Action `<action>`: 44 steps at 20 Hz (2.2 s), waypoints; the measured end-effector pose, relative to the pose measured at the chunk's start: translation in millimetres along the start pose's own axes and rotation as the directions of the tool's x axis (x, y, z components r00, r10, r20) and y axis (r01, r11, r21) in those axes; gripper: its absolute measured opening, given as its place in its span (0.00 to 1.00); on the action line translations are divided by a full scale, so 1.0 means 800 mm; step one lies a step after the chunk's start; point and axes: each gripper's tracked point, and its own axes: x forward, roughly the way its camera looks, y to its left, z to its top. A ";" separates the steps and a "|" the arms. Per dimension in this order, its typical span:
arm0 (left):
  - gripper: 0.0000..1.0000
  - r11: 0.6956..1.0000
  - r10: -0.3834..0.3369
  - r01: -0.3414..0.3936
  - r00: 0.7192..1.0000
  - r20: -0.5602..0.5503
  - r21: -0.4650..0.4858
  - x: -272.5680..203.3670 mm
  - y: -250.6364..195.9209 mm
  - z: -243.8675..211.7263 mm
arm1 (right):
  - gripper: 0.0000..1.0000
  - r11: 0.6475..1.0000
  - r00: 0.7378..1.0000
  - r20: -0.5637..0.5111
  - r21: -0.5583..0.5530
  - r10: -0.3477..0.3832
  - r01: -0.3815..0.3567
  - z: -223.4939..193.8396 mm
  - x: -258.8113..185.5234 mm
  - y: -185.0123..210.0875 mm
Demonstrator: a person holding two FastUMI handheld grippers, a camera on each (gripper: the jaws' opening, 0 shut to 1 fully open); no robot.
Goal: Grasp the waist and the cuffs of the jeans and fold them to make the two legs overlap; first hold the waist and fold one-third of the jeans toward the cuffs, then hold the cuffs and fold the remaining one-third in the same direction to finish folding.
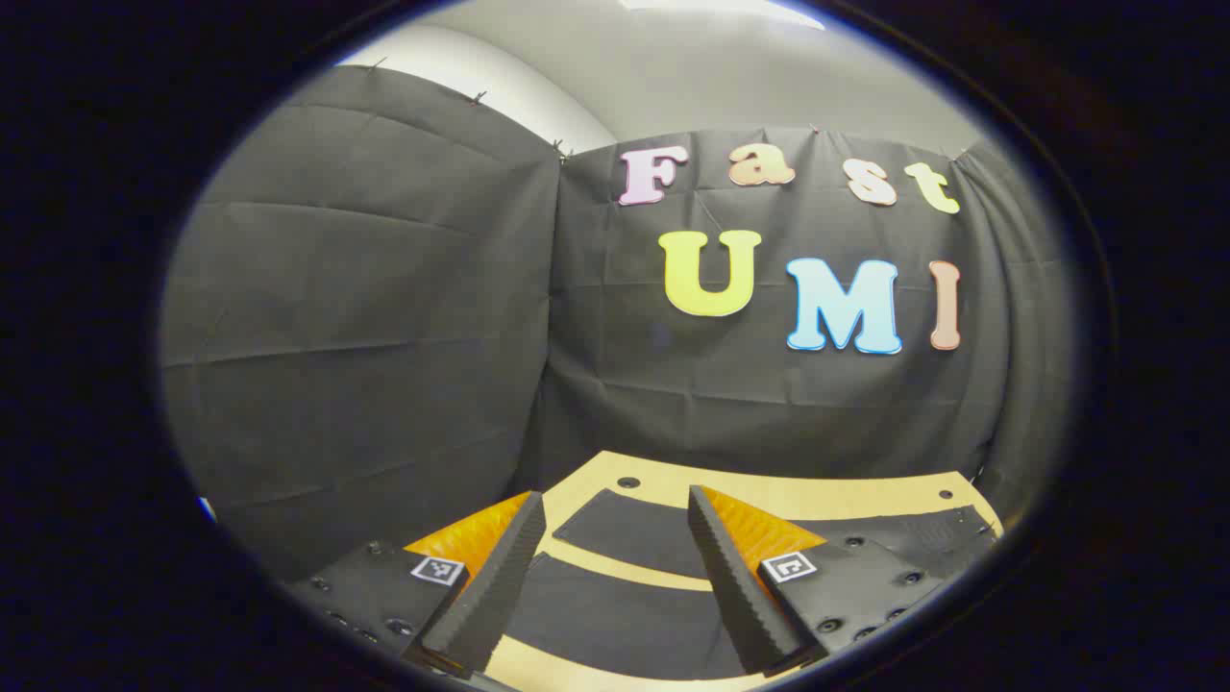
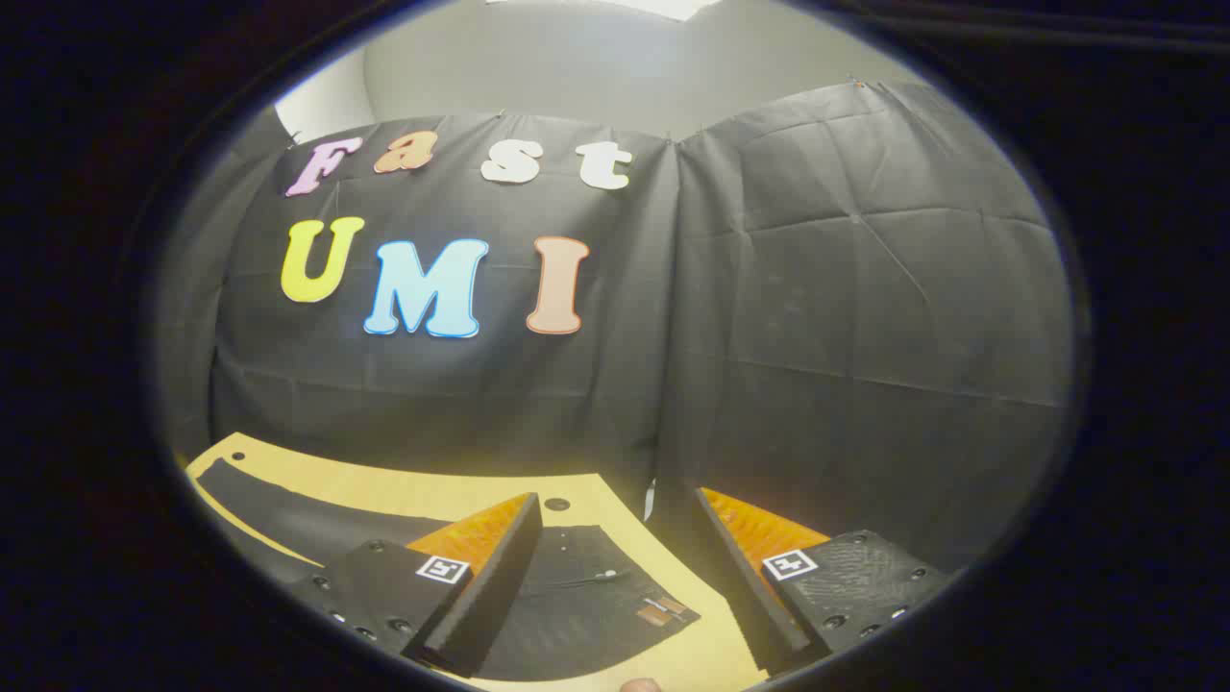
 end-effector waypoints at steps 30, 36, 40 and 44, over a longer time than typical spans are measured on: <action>0.96 0.932 0.003 -0.104 0.960 -0.280 -0.347 0.047 0.051 -0.112 | 0.94 0.998 0.978 -0.208 0.064 0.034 -0.021 -0.071 0.009 0.013; 1.00 0.802 0.065 -0.342 0.865 -0.497 -0.490 0.060 0.128 -0.224 | 0.95 0.973 0.894 -0.441 0.231 0.080 0.027 -0.148 0.008 0.011; 0.97 0.667 0.039 -0.475 0.792 -0.610 -0.574 0.073 0.165 -0.290 | 0.94 0.909 0.783 -0.604 0.395 0.146 0.136 -0.211 0.005 0.012; 0.98 0.514 -0.012 -0.588 0.724 -0.690 -0.625 0.074 0.174 -0.348 | 0.95 0.823 0.663 -0.711 0.508 0.234 0.254 -0.256 -0.004 0.017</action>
